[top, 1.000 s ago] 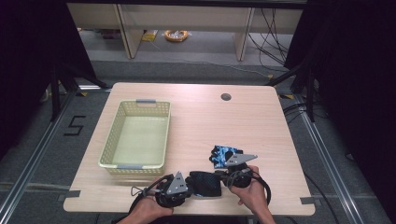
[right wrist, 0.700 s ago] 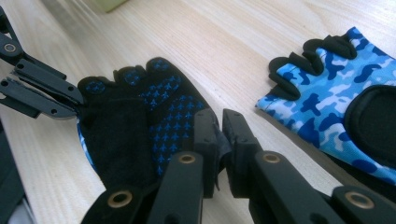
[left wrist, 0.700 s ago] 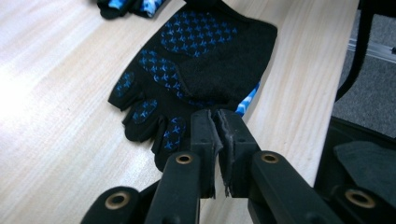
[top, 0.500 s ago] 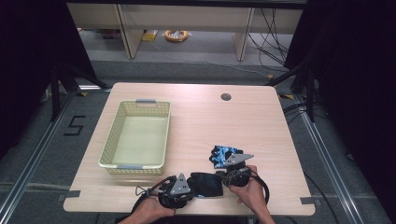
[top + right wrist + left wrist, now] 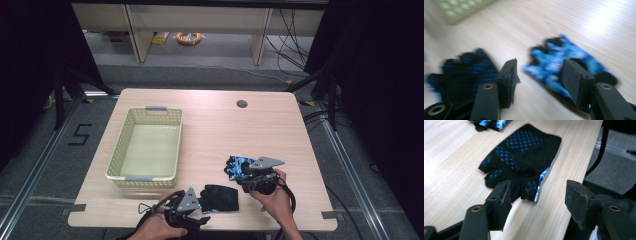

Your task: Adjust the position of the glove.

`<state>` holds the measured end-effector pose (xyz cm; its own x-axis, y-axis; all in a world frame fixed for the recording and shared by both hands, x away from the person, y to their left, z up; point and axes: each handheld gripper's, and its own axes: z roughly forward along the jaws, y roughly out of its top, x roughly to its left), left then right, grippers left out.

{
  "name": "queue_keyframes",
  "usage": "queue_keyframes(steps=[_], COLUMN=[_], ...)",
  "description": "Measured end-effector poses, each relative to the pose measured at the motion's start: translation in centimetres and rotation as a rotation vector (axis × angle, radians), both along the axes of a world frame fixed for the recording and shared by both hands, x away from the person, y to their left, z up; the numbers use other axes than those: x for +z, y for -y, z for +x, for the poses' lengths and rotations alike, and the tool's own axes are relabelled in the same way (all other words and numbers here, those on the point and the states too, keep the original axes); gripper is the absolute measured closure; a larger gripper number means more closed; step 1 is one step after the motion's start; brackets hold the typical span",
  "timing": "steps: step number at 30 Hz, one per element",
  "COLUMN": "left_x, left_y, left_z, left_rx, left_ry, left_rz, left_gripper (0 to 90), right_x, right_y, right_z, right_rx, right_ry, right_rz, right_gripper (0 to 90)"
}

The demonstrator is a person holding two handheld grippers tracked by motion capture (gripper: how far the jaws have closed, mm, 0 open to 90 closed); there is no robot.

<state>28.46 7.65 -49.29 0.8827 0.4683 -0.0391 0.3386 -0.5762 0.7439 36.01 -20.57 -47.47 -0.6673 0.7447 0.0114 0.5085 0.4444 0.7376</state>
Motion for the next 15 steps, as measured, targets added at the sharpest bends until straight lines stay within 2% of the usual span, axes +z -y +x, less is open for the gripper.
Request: queue_keyframes(steps=[2, 3, 4, 5, 7, 8, 9, 10, 12, 13, 14, 15], left_x=[0.2, 0.2, 0.2, 0.1, 0.0, 0.1, -0.1, -0.2, -0.3, -0.4, -0.5, -0.5], left_y=[-0.5, -0.7, -1.6, -1.9, -2.2, -2.7, -2.9, -3.4, -3.6, -3.9, -4.1, -4.5], left_z=[0.0, -0.1, -0.1, -0.2, -0.2, 0.0, -0.1, -0.2, -0.1, -0.2, -0.4, -0.4], left_rx=[0.011, 0.023, 0.043, 0.057, 0.069, 0.058, 0.073, 0.083, 0.074, 0.089, 0.099, 0.102], left_ry=[0.006, -0.001, -0.02, -0.023, -0.026, -0.016, -0.025, -0.036, -0.03, -0.037, -0.04, -0.048], left_rz=[-0.001, -0.022, -0.026, -0.04, -0.047, -0.024, -0.046, -0.052, -0.047, -0.045, -0.062, -0.059], left_gripper=[36.1, 34.7, 32.3, 31.8, 31.3, 30.7, 30.7, 30.3, 29.8, 29.8, 29.6, 29.1], right_x=[-0.1, -0.4, -0.8, -0.7, -0.9, -0.9, -0.9, -1.0, -1.0, -1.0, -1.1, -1.3], right_y=[0.3, 0.8, 1.5, 1.6, 1.8, 1.8, 1.8, 1.6, 1.6, 1.5, 1.3, 1.2], right_z=[0.1, 0.5, 0.8, 0.8, 1.1, 1.3, 1.3, 1.6, 1.8, 1.8, 2.1, 2.5], right_rx=[-0.019, -0.033, -0.054, -0.07, -0.055, -0.045, -0.045, -0.021, -0.011, -0.014, -0.011, -0.003], right_ry=[-0.007, -0.024, -0.03, -0.065, -0.049, -0.047, -0.047, -0.056, -0.044, -0.056, -0.061, -0.058], right_rz=[-0.003, -0.004, 0.006, 0.013, 0.011, 0.013, 0.013, 0.012, 0.001, -0.001, -0.007, 0.004], right_gripper=[46.7, 46.7, 47.8, 48.5, 49.4, 52.5, 52.5, 54.3, 55.4, 55.7, 56.4, 58.6])
